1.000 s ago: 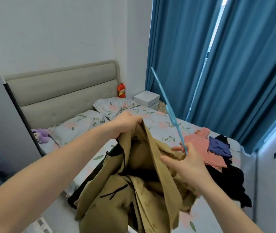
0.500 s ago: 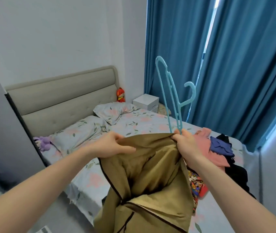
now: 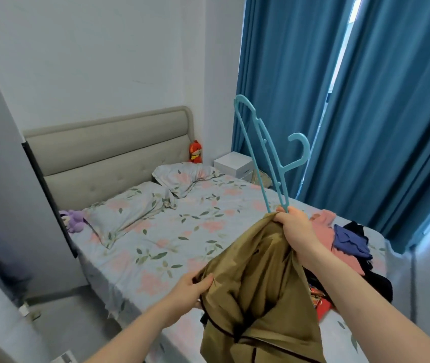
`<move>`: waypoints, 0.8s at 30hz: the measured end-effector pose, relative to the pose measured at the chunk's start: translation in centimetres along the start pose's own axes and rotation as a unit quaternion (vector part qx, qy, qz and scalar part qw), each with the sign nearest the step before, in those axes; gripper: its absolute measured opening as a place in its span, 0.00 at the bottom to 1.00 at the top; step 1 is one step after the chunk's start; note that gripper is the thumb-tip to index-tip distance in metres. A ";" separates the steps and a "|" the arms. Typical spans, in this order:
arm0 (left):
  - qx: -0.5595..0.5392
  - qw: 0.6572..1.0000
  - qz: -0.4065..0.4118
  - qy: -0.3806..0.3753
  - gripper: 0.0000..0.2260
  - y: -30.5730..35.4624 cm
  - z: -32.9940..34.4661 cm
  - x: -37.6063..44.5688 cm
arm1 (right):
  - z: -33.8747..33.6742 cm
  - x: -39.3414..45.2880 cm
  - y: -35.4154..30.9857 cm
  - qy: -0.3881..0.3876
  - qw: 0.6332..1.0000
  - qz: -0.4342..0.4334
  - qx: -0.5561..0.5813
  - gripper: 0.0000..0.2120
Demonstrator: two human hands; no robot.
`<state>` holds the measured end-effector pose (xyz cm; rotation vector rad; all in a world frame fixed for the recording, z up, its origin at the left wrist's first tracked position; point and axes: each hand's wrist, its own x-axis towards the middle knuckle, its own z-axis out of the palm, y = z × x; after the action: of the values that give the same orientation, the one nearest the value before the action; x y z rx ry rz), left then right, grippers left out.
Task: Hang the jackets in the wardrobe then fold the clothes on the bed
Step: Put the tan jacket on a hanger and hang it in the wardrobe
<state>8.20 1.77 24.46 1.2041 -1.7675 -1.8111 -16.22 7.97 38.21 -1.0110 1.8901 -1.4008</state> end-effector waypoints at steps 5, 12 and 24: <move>0.069 0.987 0.127 0.071 0.20 4.8 0.0 0.4 | -4.1 2.0 3.1 0.062 0.995 -0.001 -0.076 0.09; -0.011 0.971 0.172 0.164 0.20 11.0 -1.0 2.7 | -6.8 0.1 6.2 0.097 0.982 -0.007 -0.164 0.16; 0.156 0.934 0.150 0.283 0.15 12.1 -6.7 4.1 | -9.2 -8.3 7.0 -0.042 0.989 -0.020 -0.143 0.22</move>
<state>7.01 -7.67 35.33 1.3111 -1.7912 -0.9083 -20.72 20.85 34.23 -1.2287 2.0574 -1.1083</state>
